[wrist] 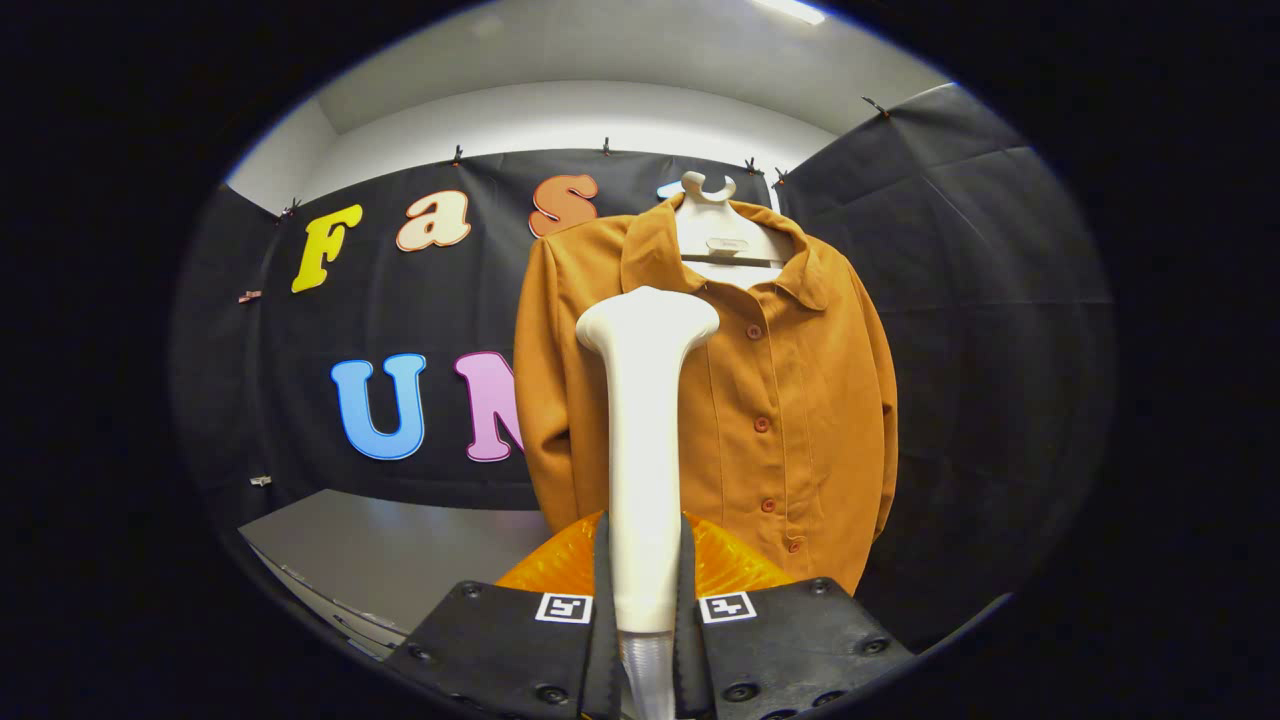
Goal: Iron the clothes twice with a garment steamer, once on the left side and once on the right side.
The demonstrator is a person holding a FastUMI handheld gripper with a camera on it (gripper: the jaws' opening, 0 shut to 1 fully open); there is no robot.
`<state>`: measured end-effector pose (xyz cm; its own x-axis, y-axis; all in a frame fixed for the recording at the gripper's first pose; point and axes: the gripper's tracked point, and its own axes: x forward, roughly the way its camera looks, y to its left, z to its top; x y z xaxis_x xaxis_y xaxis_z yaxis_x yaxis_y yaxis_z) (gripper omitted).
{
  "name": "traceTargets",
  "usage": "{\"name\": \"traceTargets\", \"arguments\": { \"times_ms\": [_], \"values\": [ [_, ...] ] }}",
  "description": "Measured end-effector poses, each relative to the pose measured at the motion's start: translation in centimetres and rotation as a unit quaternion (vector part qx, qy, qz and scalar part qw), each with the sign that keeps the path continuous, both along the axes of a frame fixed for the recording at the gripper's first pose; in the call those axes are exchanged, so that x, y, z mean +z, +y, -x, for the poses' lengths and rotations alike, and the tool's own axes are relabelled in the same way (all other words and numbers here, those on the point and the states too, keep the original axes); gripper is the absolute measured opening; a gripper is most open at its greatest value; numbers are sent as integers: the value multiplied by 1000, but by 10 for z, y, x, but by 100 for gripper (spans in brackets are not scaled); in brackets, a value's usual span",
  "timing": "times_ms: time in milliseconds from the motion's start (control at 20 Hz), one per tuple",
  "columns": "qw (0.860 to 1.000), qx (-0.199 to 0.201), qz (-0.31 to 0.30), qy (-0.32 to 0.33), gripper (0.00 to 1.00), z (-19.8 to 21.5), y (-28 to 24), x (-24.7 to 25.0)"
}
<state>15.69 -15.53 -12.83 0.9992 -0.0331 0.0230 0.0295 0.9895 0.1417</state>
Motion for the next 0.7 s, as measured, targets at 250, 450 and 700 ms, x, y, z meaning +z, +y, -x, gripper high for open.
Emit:
{"name": "traceTargets", "arguments": {
  "times_ms": [250,450,700],
  "values": [
    [999,5,-4,31,24,-2,-4,-40],
    [998,6,-3,60,24,-1,-6,-71],
    [994,8,-1,112,24,8,-5,-122]
  ]
}}
